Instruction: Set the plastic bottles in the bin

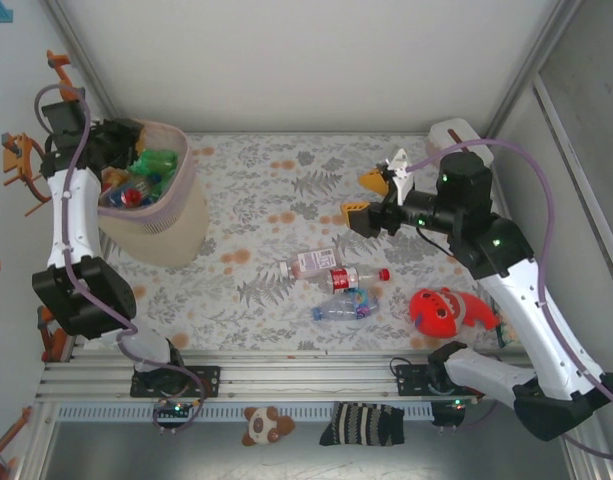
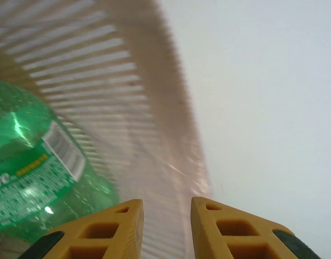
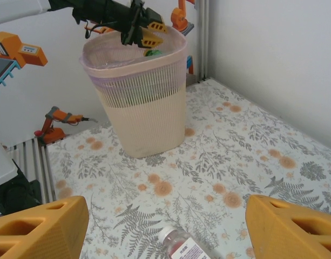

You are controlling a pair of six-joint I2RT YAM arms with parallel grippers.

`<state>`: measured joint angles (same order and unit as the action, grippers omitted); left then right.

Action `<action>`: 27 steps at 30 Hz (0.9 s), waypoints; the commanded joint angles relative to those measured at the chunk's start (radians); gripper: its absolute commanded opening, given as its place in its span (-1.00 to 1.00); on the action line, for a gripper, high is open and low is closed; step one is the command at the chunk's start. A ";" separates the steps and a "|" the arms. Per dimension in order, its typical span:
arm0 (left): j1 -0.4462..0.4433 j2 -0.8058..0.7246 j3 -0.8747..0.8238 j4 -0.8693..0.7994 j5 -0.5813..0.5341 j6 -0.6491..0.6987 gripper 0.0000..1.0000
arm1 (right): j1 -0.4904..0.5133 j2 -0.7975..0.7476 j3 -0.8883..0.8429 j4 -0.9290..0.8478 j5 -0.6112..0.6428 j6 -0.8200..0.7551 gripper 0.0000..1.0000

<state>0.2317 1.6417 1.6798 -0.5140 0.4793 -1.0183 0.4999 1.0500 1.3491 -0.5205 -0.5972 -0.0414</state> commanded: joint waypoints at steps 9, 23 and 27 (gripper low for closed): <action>-0.028 -0.213 0.007 -0.026 0.056 0.198 -0.38 | 0.002 -0.018 0.004 -0.073 0.100 0.024 0.50; -0.061 -0.475 -0.222 0.020 0.125 0.322 -0.23 | 0.003 0.007 -0.031 -0.343 0.384 0.384 0.40; -0.074 -0.524 -0.270 0.020 0.125 0.328 -0.22 | 0.002 0.026 -0.064 -0.412 0.386 0.527 0.36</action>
<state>0.1669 1.1553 1.4303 -0.5171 0.5777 -0.7246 0.4999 1.0653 1.3094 -0.8421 -0.2516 0.3363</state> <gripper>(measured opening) 0.392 0.681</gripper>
